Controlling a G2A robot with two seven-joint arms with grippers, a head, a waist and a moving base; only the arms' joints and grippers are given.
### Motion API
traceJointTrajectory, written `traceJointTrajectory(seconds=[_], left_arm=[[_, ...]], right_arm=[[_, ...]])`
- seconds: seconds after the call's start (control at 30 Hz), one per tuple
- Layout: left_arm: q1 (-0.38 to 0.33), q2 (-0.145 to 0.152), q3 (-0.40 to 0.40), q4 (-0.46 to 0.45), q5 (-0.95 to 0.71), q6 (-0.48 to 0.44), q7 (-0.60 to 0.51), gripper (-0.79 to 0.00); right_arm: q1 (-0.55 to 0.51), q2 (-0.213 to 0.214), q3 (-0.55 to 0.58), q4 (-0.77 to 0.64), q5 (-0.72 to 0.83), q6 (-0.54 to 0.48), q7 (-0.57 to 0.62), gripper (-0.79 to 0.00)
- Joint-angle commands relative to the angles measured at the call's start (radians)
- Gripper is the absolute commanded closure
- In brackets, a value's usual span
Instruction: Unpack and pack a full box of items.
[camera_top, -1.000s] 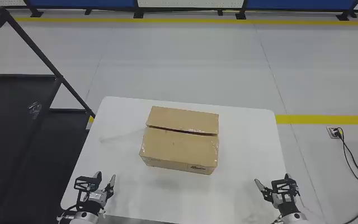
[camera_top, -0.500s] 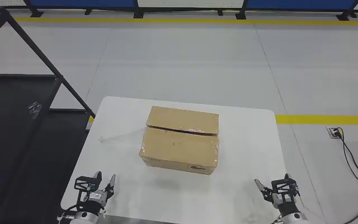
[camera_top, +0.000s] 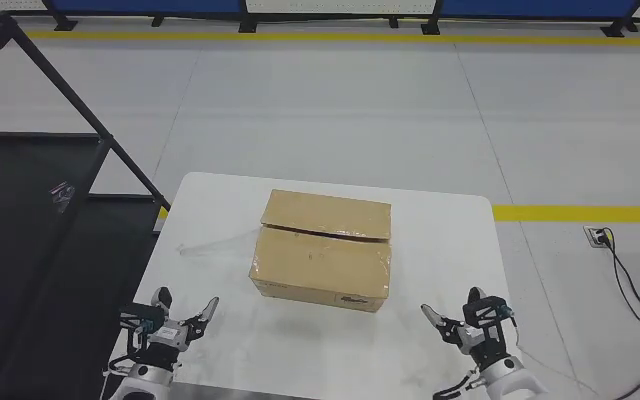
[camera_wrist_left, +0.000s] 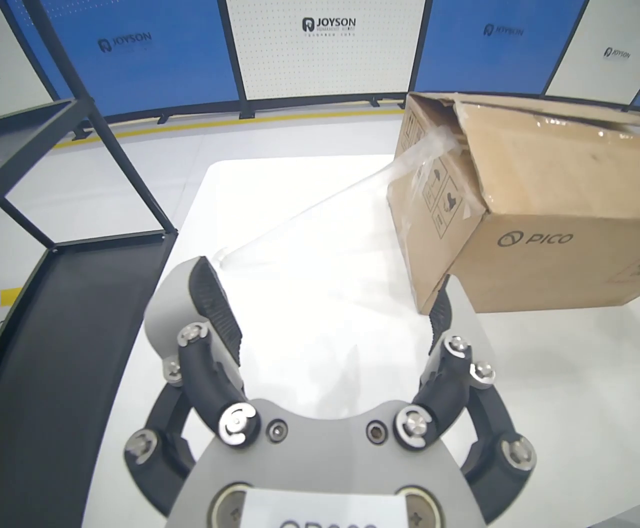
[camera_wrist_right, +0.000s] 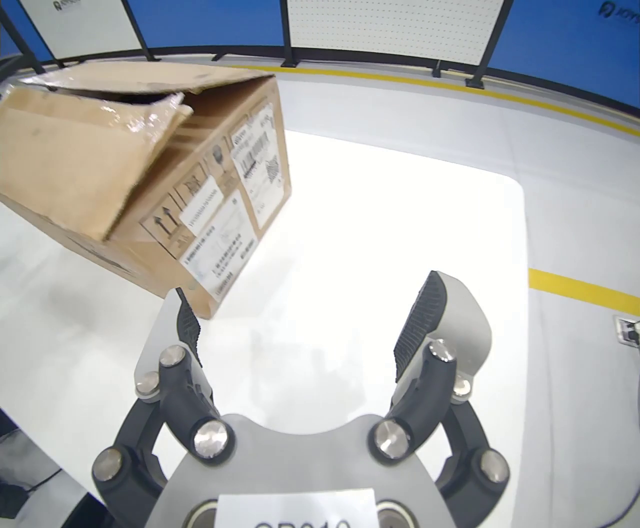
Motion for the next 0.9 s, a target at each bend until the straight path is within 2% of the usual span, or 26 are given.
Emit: traceJointTrajectory(seconds=[0.0, 0.33, 0.5, 0.67, 0.87], left_arm=[[-0.017, -0.001, -0.003, 0.021, -0.033, -0.005, -0.001, -0.785], [-0.020, -0.003, -0.003, 0.025, -0.045, 0.002, -0.004, -0.785], [-0.104, -0.013, 0.046, 0.063, -0.121, 0.018, -0.061, -0.785], [-0.200, -0.018, 0.081, 0.114, -0.104, 0.008, -0.073, -0.785], [-0.296, -0.024, 0.123, 0.190, -0.081, 0.010, -0.098, -0.785]], right_arm=[[0.011, 0.000, -0.002, -0.017, 0.012, -0.006, 0.030, -0.785], [0.011, 0.000, -0.002, -0.017, 0.012, -0.006, 0.030, -0.785], [0.036, -0.011, -0.020, 0.003, 0.195, 0.023, 0.070, -0.785], [0.084, -0.016, -0.035, 0.017, 0.393, -0.048, 0.114, -0.785], [0.137, -0.016, -0.018, 0.038, 0.645, -0.114, 0.222, -0.785]])
